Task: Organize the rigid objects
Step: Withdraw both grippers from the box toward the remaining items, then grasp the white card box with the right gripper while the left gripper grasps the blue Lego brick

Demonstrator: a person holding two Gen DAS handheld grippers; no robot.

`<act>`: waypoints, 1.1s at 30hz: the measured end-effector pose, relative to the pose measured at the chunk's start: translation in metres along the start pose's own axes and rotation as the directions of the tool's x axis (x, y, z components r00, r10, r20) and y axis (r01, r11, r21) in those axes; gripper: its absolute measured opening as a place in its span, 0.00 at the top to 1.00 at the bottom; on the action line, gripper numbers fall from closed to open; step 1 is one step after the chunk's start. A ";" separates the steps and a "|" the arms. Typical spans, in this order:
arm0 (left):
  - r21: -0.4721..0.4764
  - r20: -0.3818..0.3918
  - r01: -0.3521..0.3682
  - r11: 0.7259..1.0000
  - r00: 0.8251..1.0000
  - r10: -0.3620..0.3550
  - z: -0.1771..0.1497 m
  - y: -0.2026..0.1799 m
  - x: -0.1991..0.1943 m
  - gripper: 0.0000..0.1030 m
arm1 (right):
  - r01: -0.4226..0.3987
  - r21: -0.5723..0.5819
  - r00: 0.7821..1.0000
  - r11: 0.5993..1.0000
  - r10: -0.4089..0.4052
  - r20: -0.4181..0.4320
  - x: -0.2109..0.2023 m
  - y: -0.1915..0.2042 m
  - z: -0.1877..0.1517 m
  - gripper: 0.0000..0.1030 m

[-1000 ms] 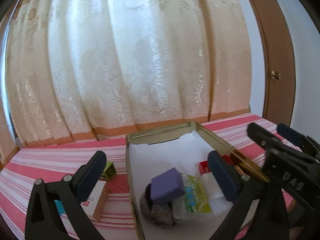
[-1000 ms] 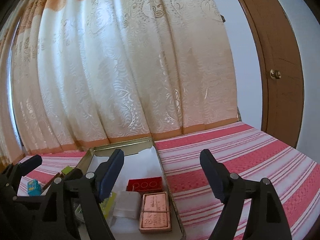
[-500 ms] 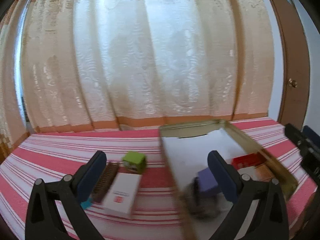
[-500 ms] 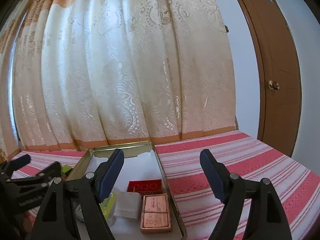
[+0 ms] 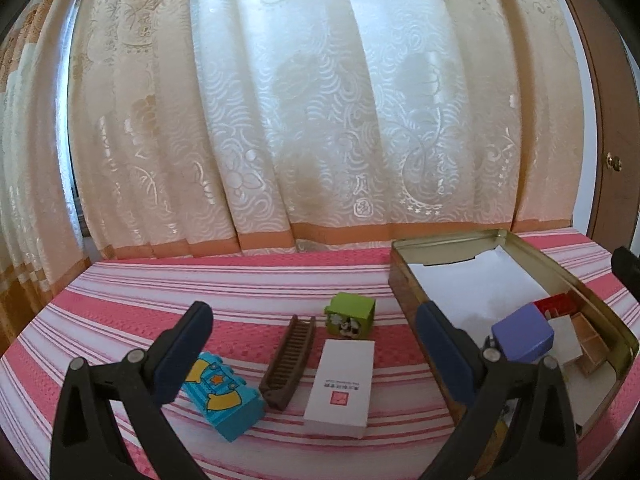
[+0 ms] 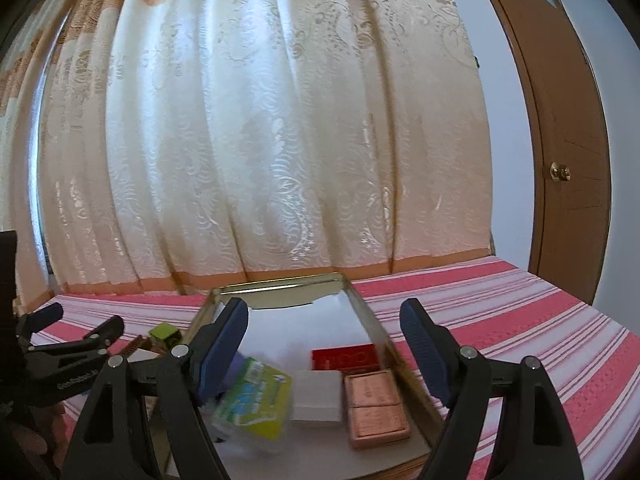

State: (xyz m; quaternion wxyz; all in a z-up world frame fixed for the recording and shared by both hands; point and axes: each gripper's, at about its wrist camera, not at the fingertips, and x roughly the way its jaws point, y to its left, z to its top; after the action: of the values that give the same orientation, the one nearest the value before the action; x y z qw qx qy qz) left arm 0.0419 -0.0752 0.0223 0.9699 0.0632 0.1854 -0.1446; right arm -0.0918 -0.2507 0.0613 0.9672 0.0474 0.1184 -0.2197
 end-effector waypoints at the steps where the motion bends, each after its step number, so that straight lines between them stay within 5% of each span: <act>1: 0.002 0.002 0.001 1.000 1.000 -0.001 0.000 0.000 0.000 0.00 | -0.001 -0.004 1.000 1.000 0.001 0.001 -0.001 0.003 -0.001 0.22; 14: 0.015 0.008 0.017 1.000 1.000 -0.017 -0.002 0.013 -0.002 0.01 | -0.062 -0.012 0.998 0.998 0.061 -0.028 -0.008 0.065 -0.007 0.22; 24: -0.014 -0.062 -0.027 1.000 0.998 0.026 -0.003 0.048 0.018 0.01 | -0.100 -0.030 0.990 0.995 0.096 -0.107 0.004 0.109 -0.014 0.23; 28: 0.016 -0.093 -0.062 0.998 0.994 0.063 -0.003 0.055 0.027 0.01 | -0.121 -0.044 0.981 0.992 0.112 -0.159 0.012 0.121 -0.017 0.46; 33: 0.000 -0.168 -0.176 0.984 0.970 0.174 -0.004 0.085 0.046 0.01 | -0.157 -0.053 0.960 0.986 0.140 -0.243 0.024 0.139 -0.023 0.50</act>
State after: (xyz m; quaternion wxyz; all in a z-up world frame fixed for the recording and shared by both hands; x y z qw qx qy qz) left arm 0.1073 -0.0057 0.0066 0.9603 0.0839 0.2611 -0.0513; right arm -0.0151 -0.1324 0.0387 0.9609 0.0476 0.2374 -0.1346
